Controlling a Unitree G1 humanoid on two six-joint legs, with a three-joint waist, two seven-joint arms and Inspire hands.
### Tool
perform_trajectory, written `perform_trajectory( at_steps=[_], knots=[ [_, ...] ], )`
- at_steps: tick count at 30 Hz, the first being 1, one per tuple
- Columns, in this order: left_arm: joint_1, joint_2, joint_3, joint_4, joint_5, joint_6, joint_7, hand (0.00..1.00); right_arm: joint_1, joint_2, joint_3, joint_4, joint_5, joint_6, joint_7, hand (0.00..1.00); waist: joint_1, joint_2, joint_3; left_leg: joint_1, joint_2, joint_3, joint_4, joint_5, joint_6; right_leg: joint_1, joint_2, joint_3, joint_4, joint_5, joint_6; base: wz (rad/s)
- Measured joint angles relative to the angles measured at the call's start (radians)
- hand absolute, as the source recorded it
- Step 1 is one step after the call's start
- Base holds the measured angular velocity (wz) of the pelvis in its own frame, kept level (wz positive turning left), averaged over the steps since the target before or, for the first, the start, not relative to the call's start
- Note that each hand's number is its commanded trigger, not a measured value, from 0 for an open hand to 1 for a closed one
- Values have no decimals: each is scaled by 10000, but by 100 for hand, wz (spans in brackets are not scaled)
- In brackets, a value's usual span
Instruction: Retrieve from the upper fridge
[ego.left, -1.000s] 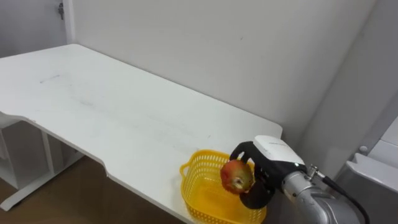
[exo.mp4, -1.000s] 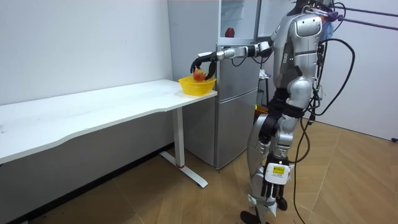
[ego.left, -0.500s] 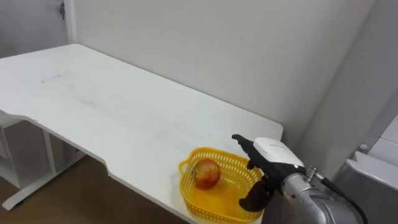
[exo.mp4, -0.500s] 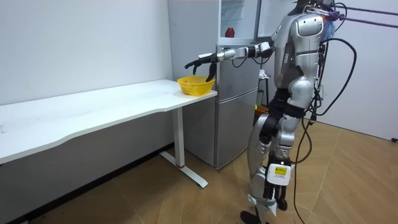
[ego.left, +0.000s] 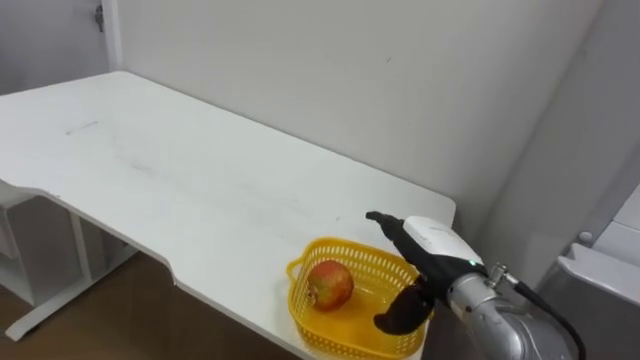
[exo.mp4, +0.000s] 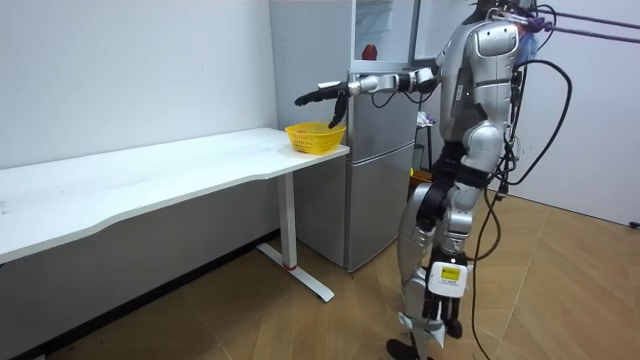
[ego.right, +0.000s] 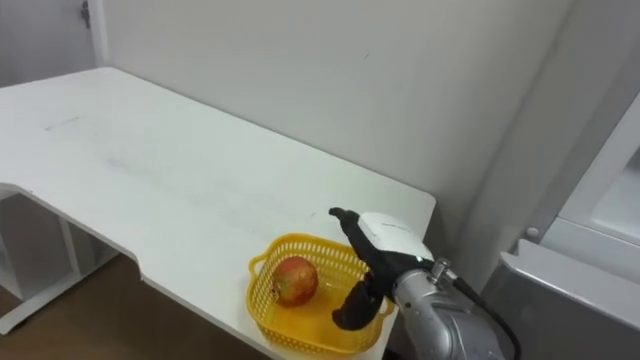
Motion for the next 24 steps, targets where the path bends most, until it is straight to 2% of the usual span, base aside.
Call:
perform_trajectory(
  at_steps=[3,7,11,13,16,17,20,24],
  knots=[
    [44,-131,-2,6,7,-115,113,0,2,1,-105,-639,391,-145,-166,0,-209,309,20,-24,-3,0,-13,-1,0,70,-2,47,3,0,0,3],
    [168,-155,-3,-10,1,-148,117,0,23,0,-273,-1213,523,-347,-418,0,-474,518,27,98,7,16,-95,12,-14,132,19,179,20,0,0,-2],
    [336,-262,7,-107,237,-169,93,0,303,135,-929,-2307,781,-470,-611,0,-644,726,5,176,10,137,-106,10,-9,133,19,435,53,1,-1,-9],
    [371,-302,4,-283,378,-182,95,0,505,260,-1146,-2672,847,-619,-704,0,-743,809,-13,295,18,236,-118,14,-4,146,16,523,57,2,-3,-11],
    [393,-377,-14,-242,393,-249,108,0,794,283,-1250,-3540,1204,-652,-704,0,-872,1094,-41,358,56,502,-163,11,8,94,17,748,156,2,-3,-22],
    [397,-447,-9,-218,412,-307,116,0,917,314,-1264,-3989,1263,-672,-704,0,-1060,1184,-102,357,57,581,-192,10,15,48,4,765,178,2,-3,-13],
    [384,-568,-15,-28,409,-433,124,0,1374,612,-1560,-4825,1597,-917,-815,0,-1354,1399,-116,524,85,831,-293,30,37,85,-6,898,208,3,-4,-14],
    [406,-567,-250,147,398,-615,269,0,1882,736,-1919,-5480,2138,-1171,-1047,0,-1732,1471,-101,690,153,1097,-399,28,33,99,18,1030,231,3,-4,-15]
  ],
)
